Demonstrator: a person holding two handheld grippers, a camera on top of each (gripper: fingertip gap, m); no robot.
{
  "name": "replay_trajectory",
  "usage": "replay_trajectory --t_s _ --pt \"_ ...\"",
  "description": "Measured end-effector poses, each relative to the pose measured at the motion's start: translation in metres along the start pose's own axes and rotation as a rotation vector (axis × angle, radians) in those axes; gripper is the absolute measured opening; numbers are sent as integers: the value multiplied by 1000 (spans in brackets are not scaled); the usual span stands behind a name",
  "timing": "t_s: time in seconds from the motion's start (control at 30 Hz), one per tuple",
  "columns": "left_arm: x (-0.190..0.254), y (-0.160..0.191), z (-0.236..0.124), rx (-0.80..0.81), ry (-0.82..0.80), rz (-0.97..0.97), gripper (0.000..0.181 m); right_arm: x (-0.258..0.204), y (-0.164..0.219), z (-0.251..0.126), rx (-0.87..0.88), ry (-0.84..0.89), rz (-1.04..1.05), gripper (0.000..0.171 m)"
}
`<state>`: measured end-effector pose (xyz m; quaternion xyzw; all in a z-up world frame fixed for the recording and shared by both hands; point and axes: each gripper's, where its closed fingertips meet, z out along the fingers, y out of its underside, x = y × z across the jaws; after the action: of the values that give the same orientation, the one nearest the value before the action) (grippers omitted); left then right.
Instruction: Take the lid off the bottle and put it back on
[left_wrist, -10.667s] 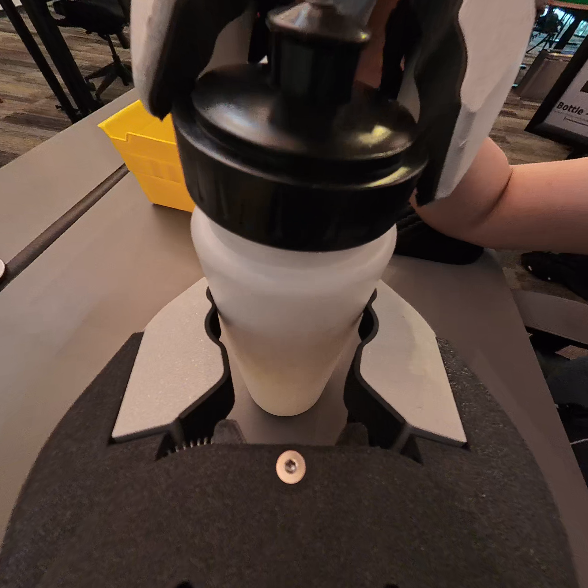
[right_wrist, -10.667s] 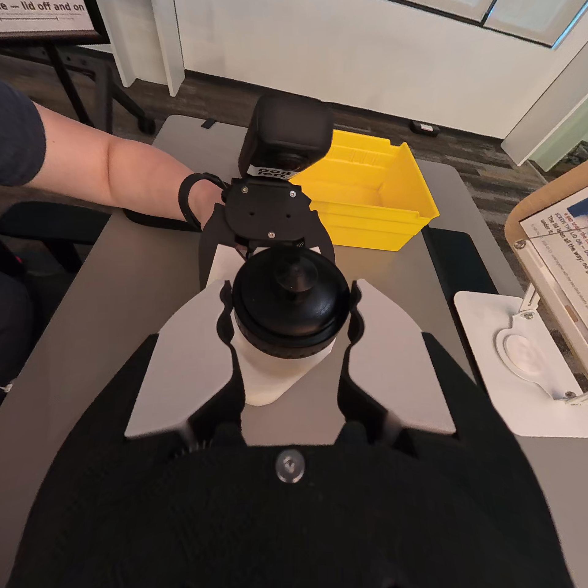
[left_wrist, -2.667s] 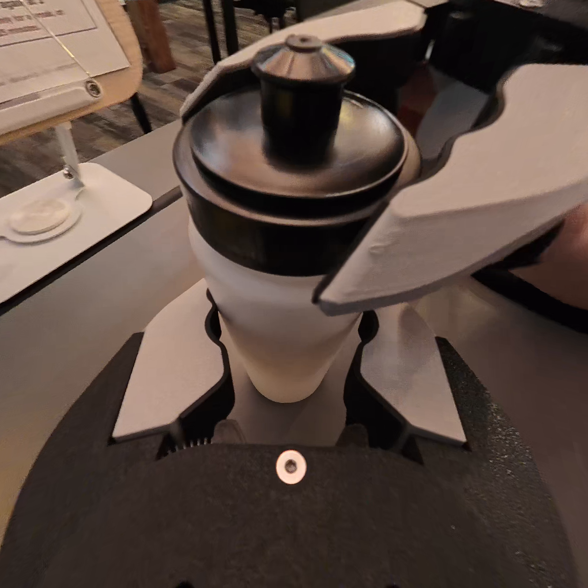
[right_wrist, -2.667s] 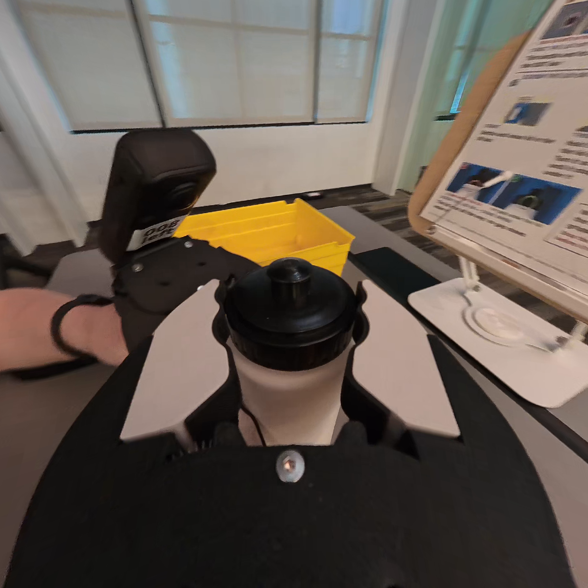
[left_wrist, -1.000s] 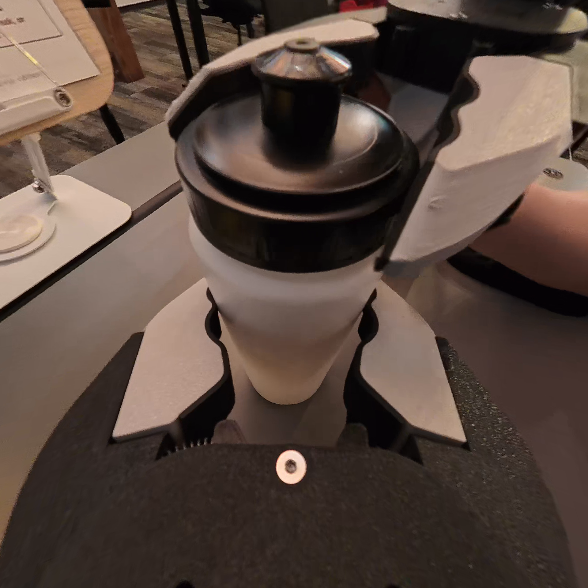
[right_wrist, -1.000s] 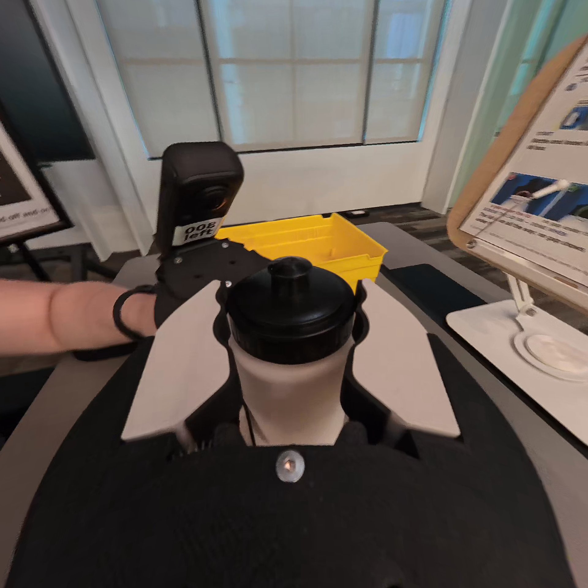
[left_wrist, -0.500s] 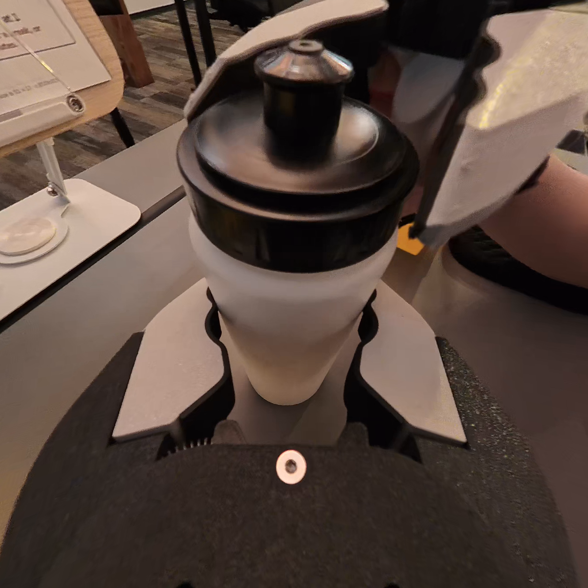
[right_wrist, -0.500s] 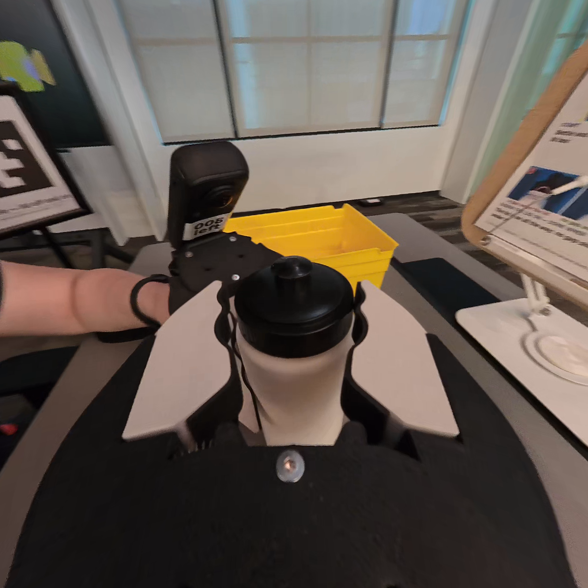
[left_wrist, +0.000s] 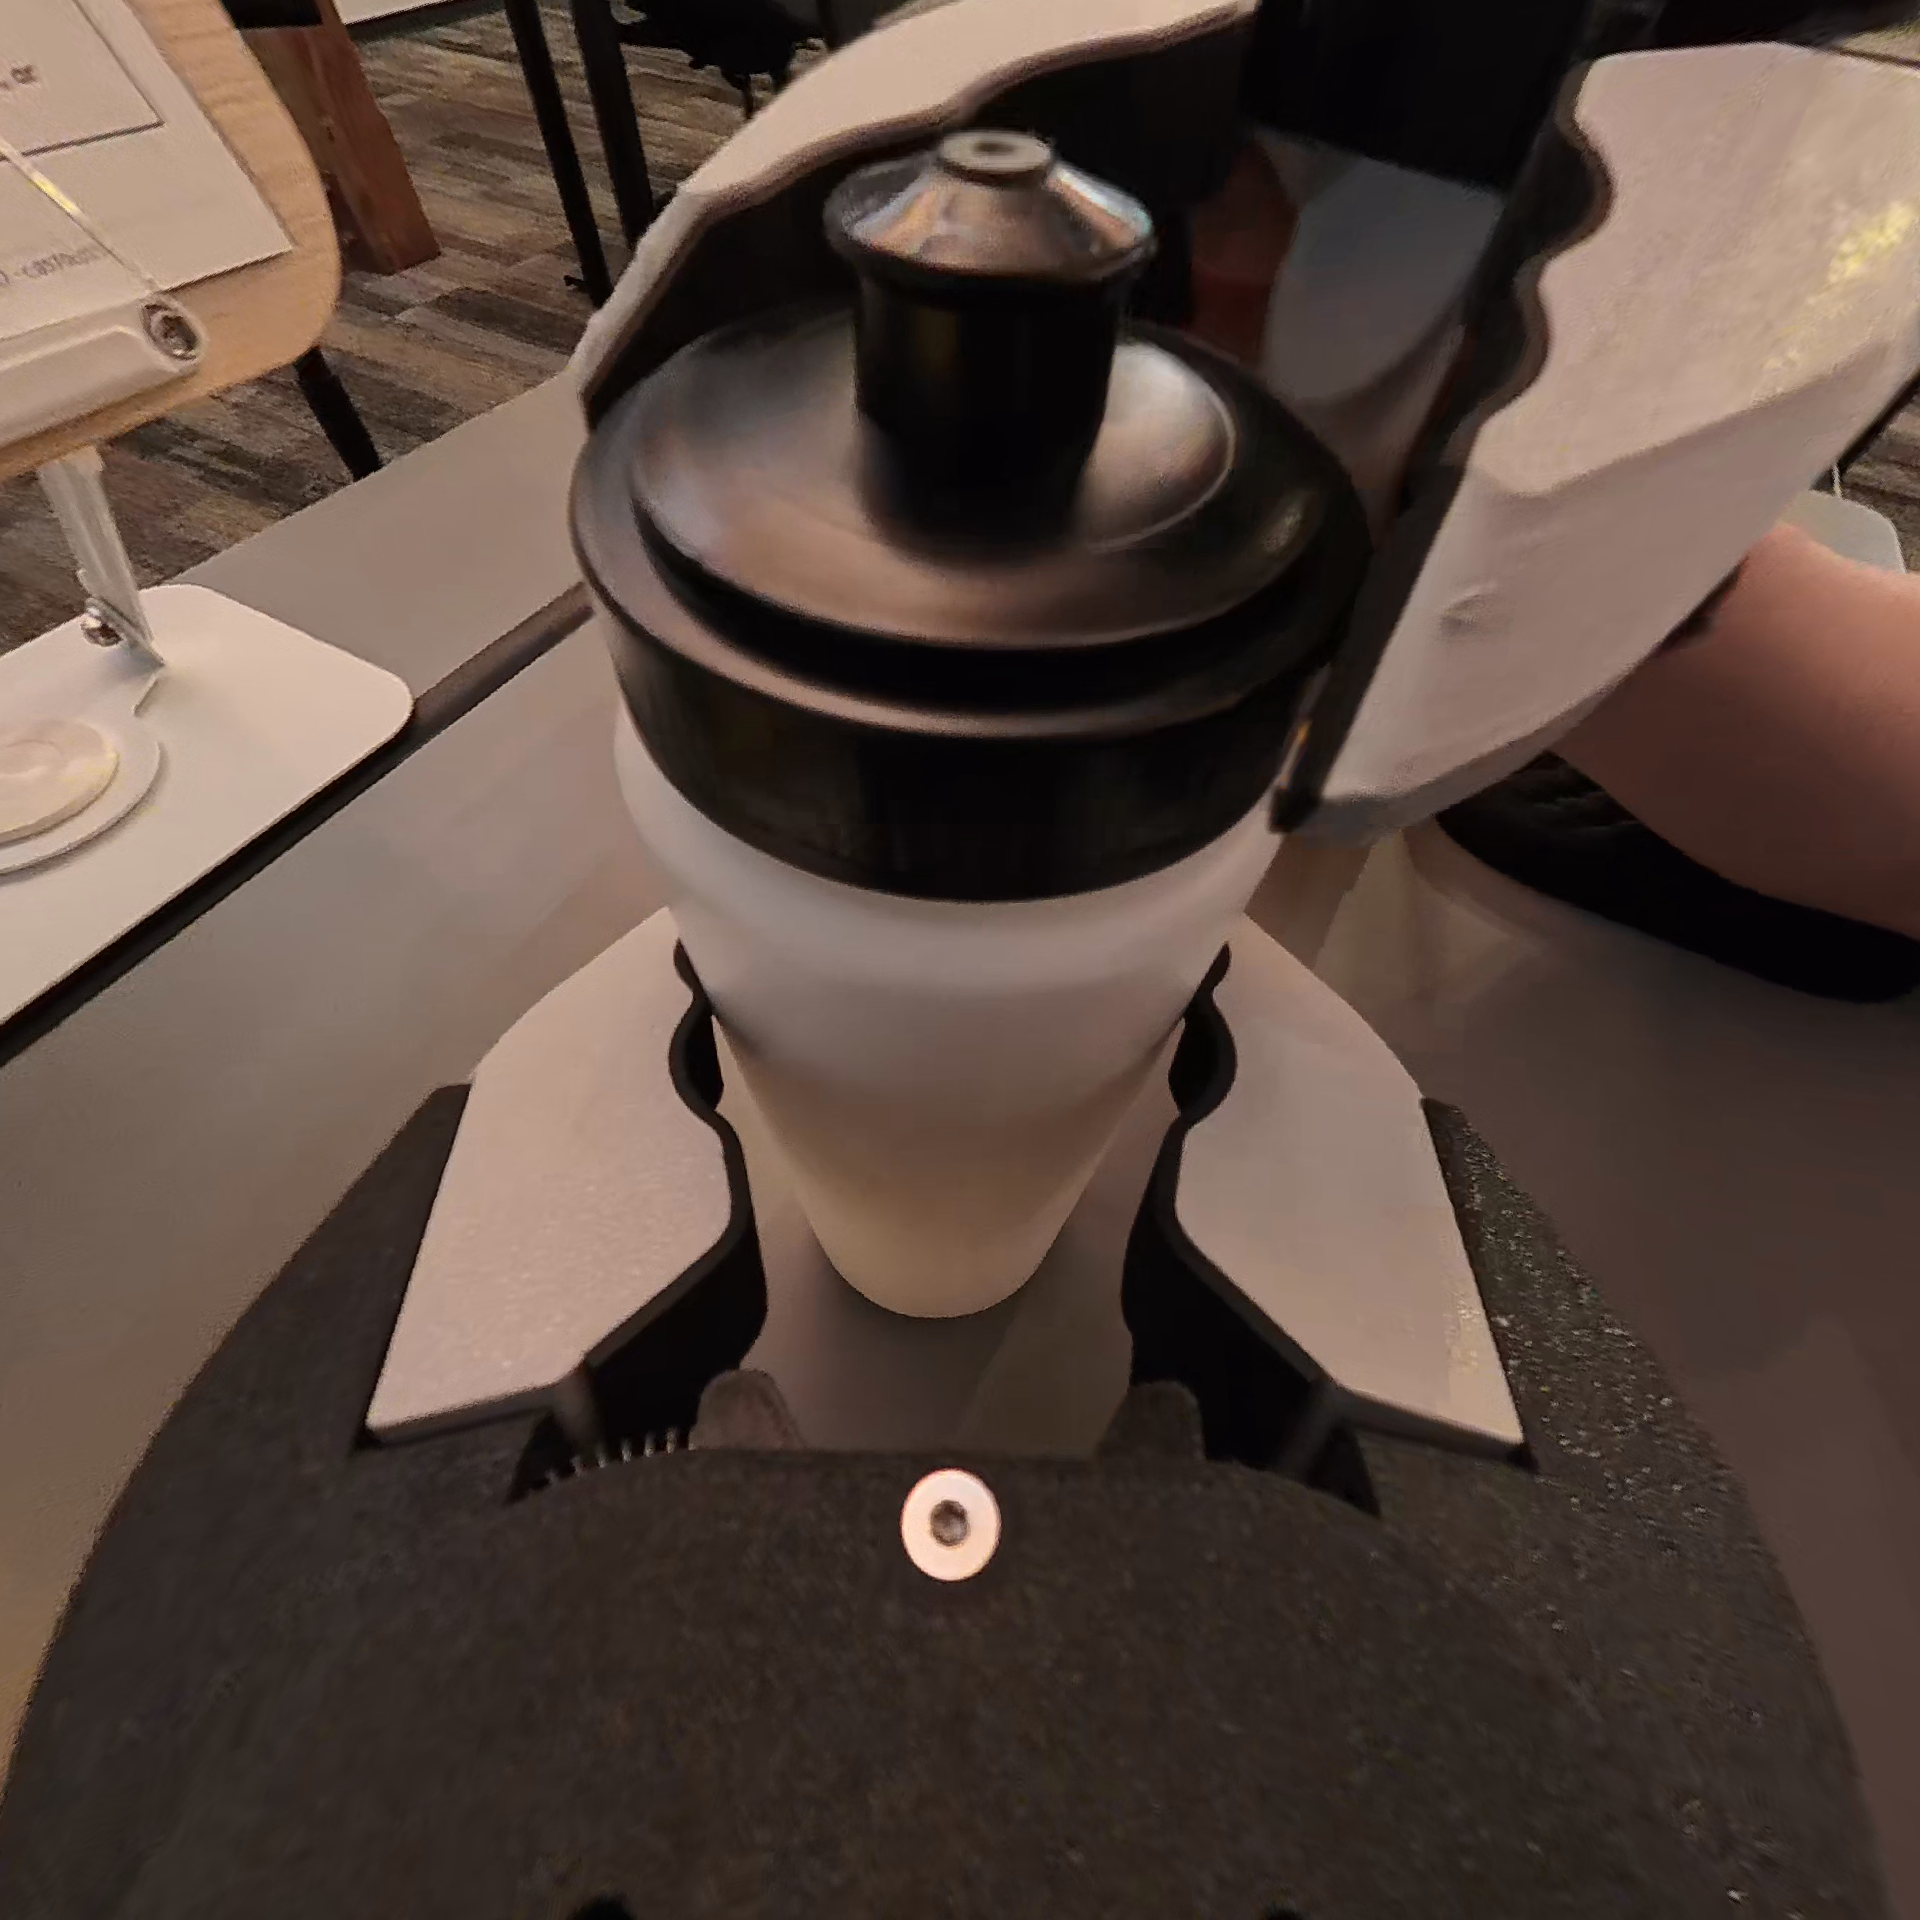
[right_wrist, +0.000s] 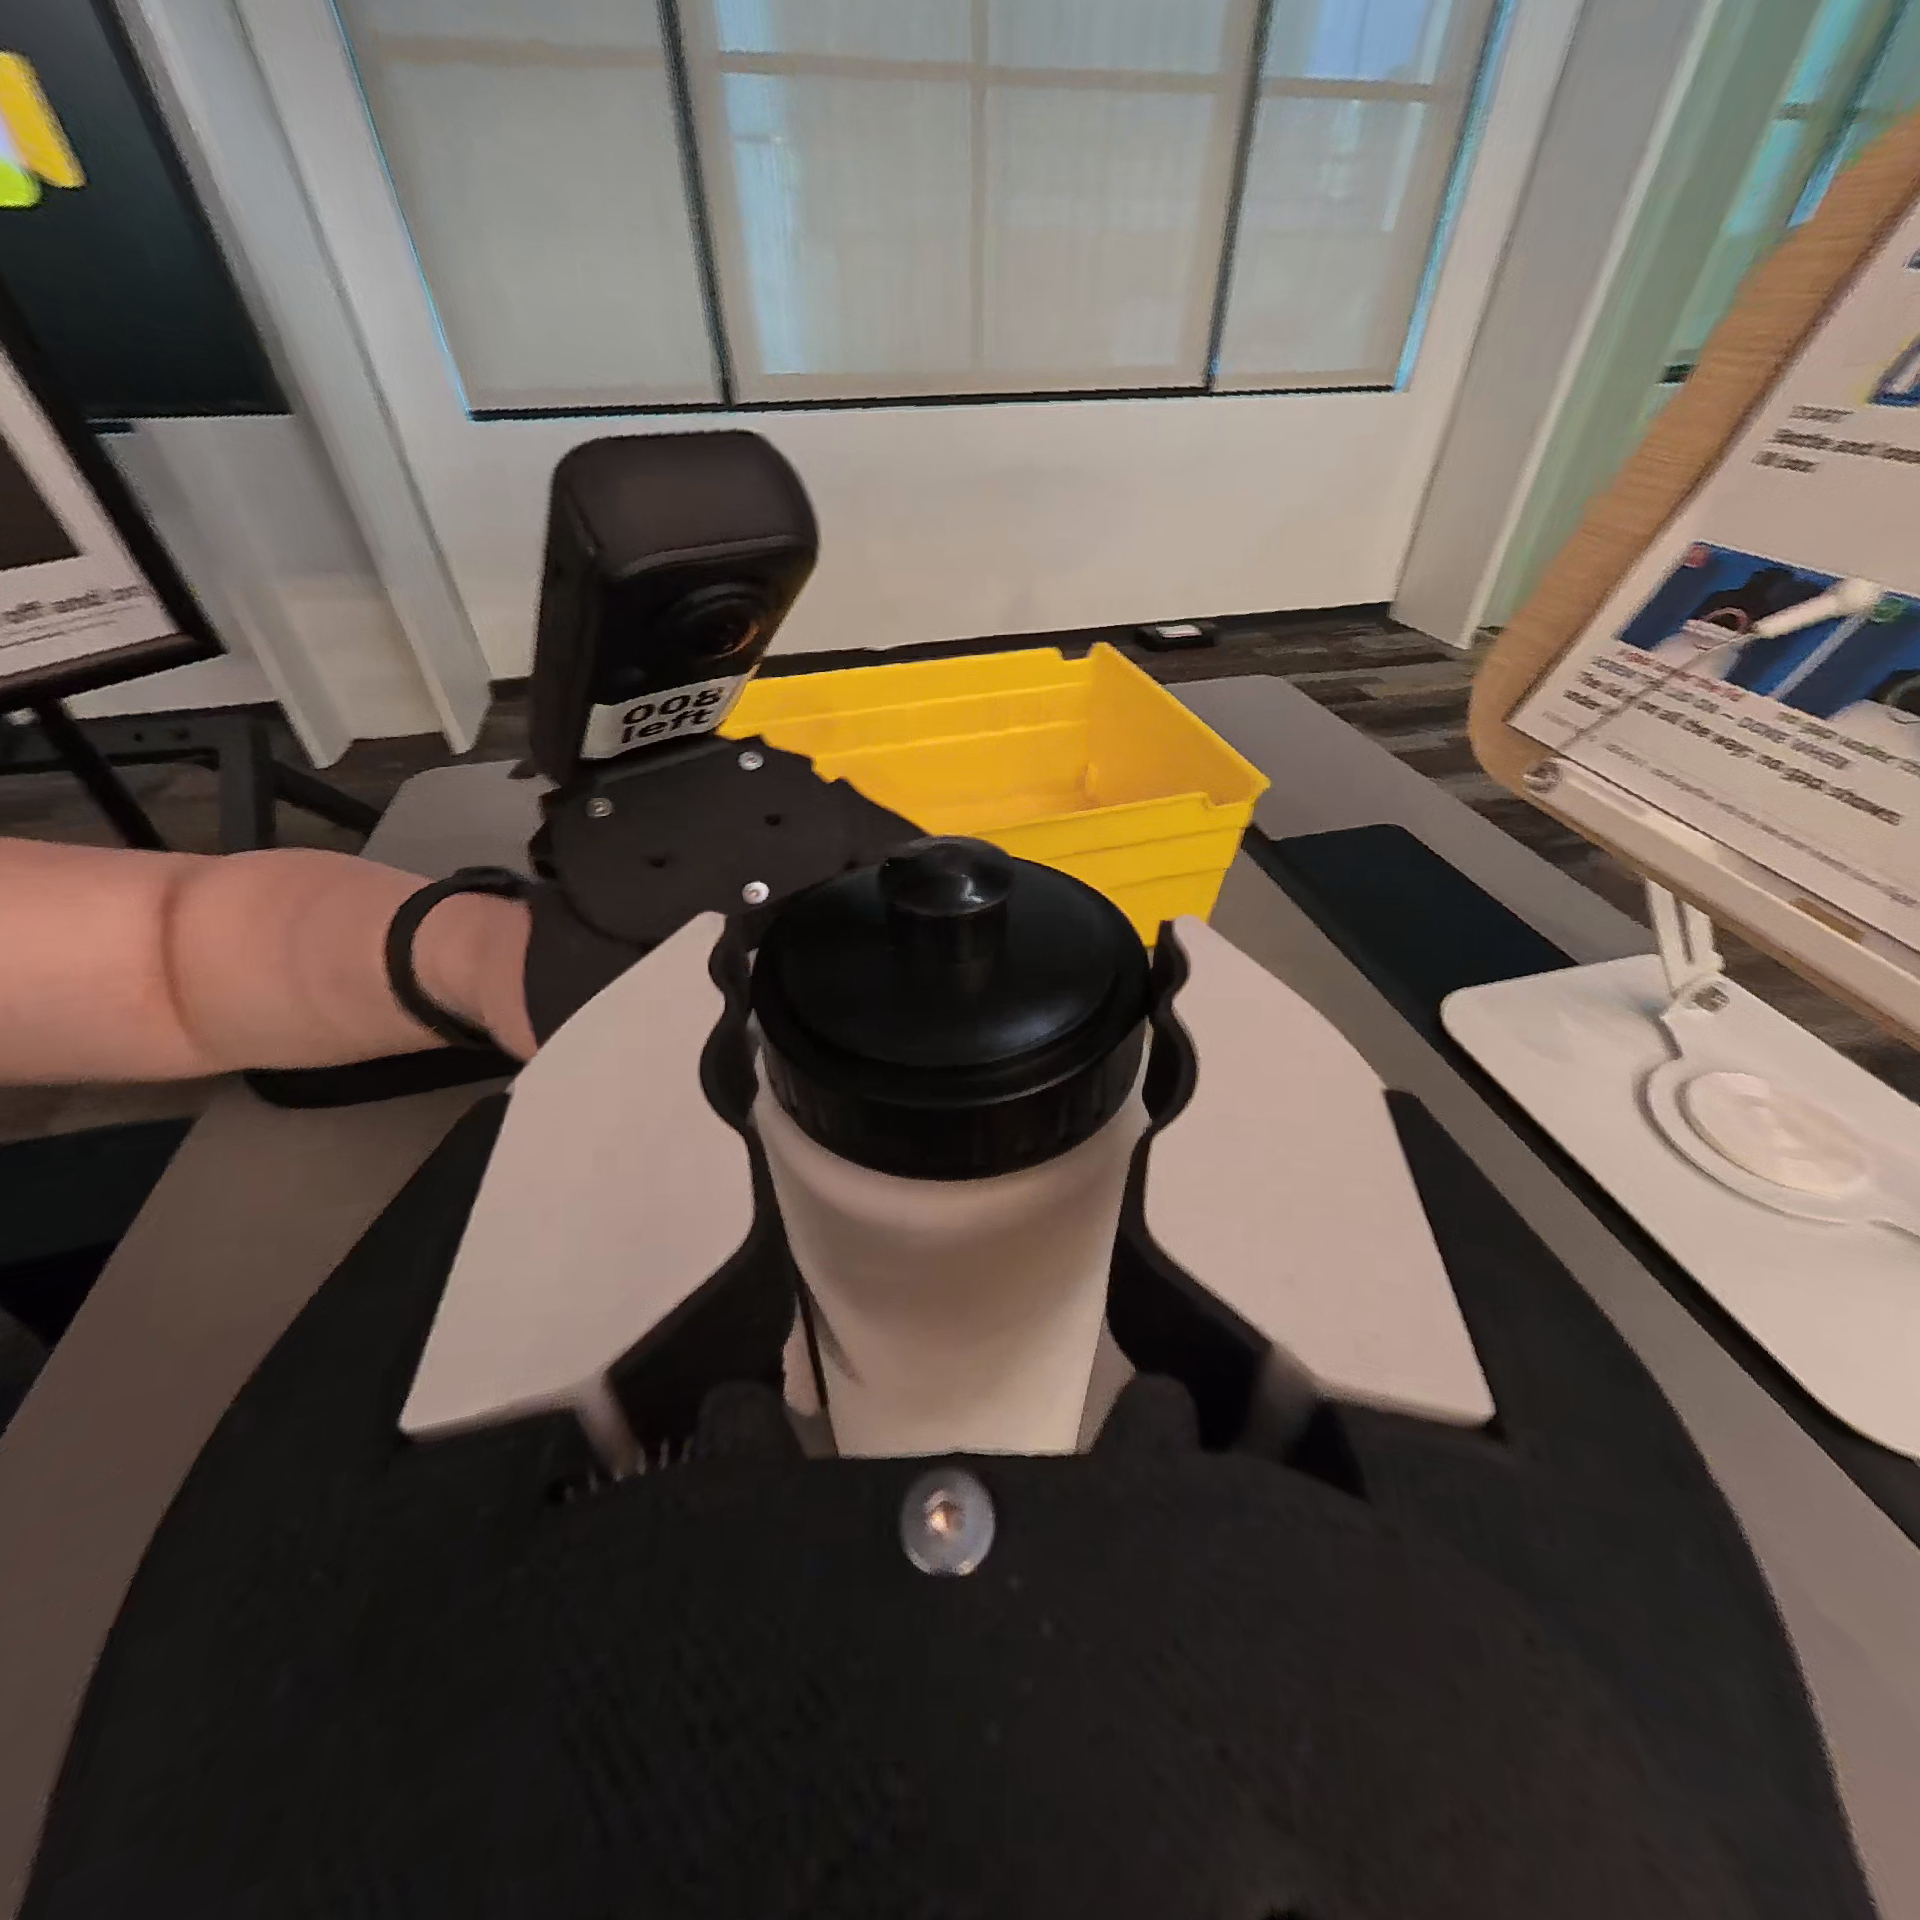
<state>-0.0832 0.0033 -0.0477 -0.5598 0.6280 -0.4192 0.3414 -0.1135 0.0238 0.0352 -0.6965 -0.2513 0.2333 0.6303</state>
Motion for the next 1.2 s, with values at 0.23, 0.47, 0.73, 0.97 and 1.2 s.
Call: replay_trajectory --t_s 0.23,0.47,0.73,0.97,1.2 --pt "-12 1 -3 -13 -139 -40 86 11 -2 6 58 329 40 74" --pt "5 1 0 -15 40 27 86 -3 0 -1 -25 -36 -2 75" --pt "-6 0 -1 -5 -52 -39 86 8 0 6 12 161 31 76" --pt "-2 2 -2 -29 -6 2 86 4 -1 7 -63 213 -24 78" --pt "12 2 -1 -36 87 37 86 -7 1 4 -48 -3 -22 77"
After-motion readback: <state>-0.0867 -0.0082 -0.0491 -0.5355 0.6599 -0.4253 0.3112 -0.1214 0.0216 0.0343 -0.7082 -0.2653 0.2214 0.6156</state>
